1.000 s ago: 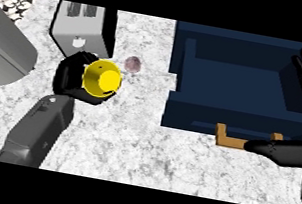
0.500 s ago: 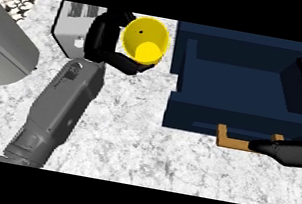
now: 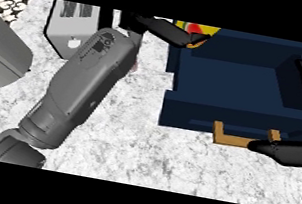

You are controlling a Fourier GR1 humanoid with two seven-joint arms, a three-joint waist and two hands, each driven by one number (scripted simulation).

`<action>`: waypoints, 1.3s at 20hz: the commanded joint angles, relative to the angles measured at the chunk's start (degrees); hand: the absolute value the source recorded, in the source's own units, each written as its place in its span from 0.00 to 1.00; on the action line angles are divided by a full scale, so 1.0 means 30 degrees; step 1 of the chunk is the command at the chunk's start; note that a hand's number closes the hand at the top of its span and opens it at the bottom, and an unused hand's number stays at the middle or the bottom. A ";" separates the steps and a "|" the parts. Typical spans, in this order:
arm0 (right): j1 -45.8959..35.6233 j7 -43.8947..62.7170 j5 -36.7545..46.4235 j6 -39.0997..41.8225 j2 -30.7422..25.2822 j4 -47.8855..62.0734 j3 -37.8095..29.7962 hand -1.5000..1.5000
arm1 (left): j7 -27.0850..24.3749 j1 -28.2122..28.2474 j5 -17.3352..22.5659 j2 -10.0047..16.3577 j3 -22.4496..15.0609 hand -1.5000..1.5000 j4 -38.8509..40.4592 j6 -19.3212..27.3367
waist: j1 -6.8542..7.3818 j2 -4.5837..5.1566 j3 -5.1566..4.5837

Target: Pick up the cup, place it into the drawer and close the drawer

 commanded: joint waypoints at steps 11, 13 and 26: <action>-0.0243 -0.1198 0.0231 0.0376 0.0462 0.0430 0.0729 0.00 | 0.2546 -0.4011 0.2573 -0.0030 -0.4163 1.00 0.7200 0.2361 | -0.1529 0.0474 0.0028; -0.1426 0.0053 0.0029 0.0233 0.0181 0.0254 0.0771 0.00 | 0.3539 -0.4490 0.2696 -0.0030 -0.4903 1.00 0.7788 0.1849 | -0.1837 0.0530 0.0020; -0.2648 0.0187 -0.1456 0.1640 0.1090 0.0377 0.2353 0.00 | 0.1914 -0.2491 0.4902 -0.0030 -0.6690 0.00 0.7382 0.1432 | -0.3567 0.0932 -0.0005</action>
